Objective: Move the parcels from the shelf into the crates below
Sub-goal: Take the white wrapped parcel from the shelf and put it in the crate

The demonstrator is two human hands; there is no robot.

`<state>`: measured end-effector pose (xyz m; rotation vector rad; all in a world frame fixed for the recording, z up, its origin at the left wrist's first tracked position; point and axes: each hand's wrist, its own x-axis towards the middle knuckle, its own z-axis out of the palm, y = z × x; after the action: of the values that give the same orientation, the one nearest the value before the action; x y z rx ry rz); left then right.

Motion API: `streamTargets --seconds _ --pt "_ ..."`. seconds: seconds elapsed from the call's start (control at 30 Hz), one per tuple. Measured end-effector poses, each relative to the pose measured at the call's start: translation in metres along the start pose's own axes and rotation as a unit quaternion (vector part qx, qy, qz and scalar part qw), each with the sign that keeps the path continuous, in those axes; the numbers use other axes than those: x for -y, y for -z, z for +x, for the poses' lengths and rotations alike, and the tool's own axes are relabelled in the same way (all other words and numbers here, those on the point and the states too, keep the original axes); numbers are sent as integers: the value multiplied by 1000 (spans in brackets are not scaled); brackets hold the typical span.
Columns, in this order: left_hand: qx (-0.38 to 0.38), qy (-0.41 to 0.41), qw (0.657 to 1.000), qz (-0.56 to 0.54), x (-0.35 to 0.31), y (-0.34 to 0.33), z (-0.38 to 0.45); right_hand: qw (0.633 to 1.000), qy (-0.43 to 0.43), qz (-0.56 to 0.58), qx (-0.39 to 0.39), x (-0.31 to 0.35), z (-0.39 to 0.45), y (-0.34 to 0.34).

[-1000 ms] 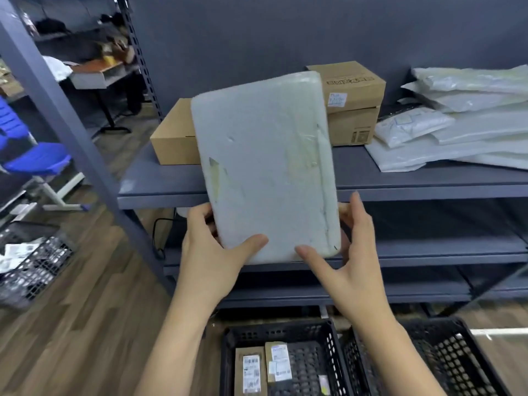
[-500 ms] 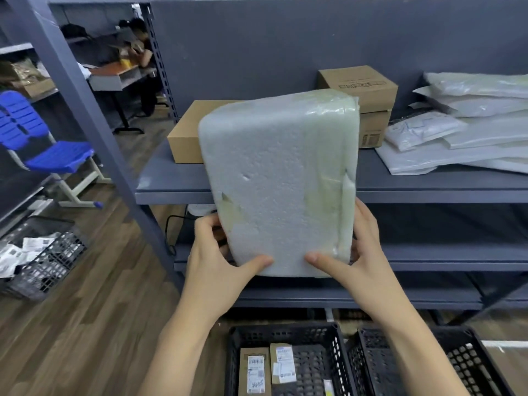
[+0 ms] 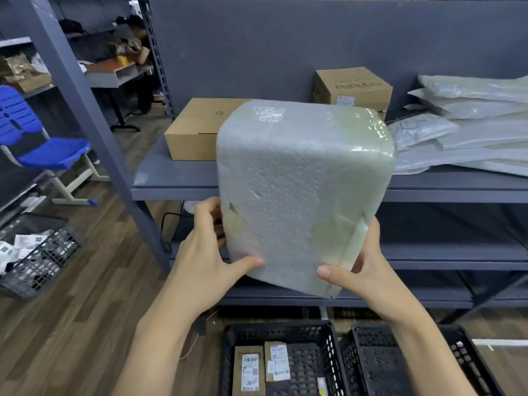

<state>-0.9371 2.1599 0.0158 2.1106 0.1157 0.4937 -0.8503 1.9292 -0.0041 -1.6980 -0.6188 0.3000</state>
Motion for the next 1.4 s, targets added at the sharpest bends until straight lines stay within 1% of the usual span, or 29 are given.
streamTargets --seconds 0.1,0.23,0.4,0.47,0.53,0.63,0.73,0.8,0.87,0.93,1.0,1.07,1.13,1.27,1.3,1.4 --pt "10 3 1000 -23 0 -3 2 1000 -4 -17 14 3 0 7" --pt "31 27 996 -73 7 -5 3 997 21 -61 43 10 -1 12" --pt "38 75 990 -116 15 -11 2 996 21 -78 30 20 0 7" --pt "53 94 989 -100 18 -12 3 995 31 -93 12 20 1 3" --pt "58 110 990 -60 21 -15 5 993 38 -112 -16 18 0 -1" --pt "34 115 993 -19 19 -23 4 988 29 -145 -48 21 -1 -4" --pt "-6 107 994 -1 12 -33 3 977 10 -206 -57 30 -1 2" --pt "-36 97 995 -8 7 -36 2 959 5 -275 -67 34 -1 6" --pt "-69 88 994 -4 3 -34 2 921 32 -379 -81 34 0 9" --pt "-76 66 995 17 -2 -26 4 882 62 -458 -93 30 1 12" --pt "-47 30 997 56 -5 -18 7 857 80 -502 -85 26 2 14" --pt "1 9 997 81 -5 -13 8 848 78 -519 -66 25 2 13" --pt "26 -3 996 86 -5 -11 9 842 82 -529 -62 25 3 13" --pt "86 -48 990 103 -4 -3 11 812 99 -573 -57 26 9 10" --pt "94 -52 986 128 -4 -1 12 803 103 -584 -52 25 11 10" --pt "84 -37 965 246 -1 5 16 782 119 -611 -39 28 17 12"
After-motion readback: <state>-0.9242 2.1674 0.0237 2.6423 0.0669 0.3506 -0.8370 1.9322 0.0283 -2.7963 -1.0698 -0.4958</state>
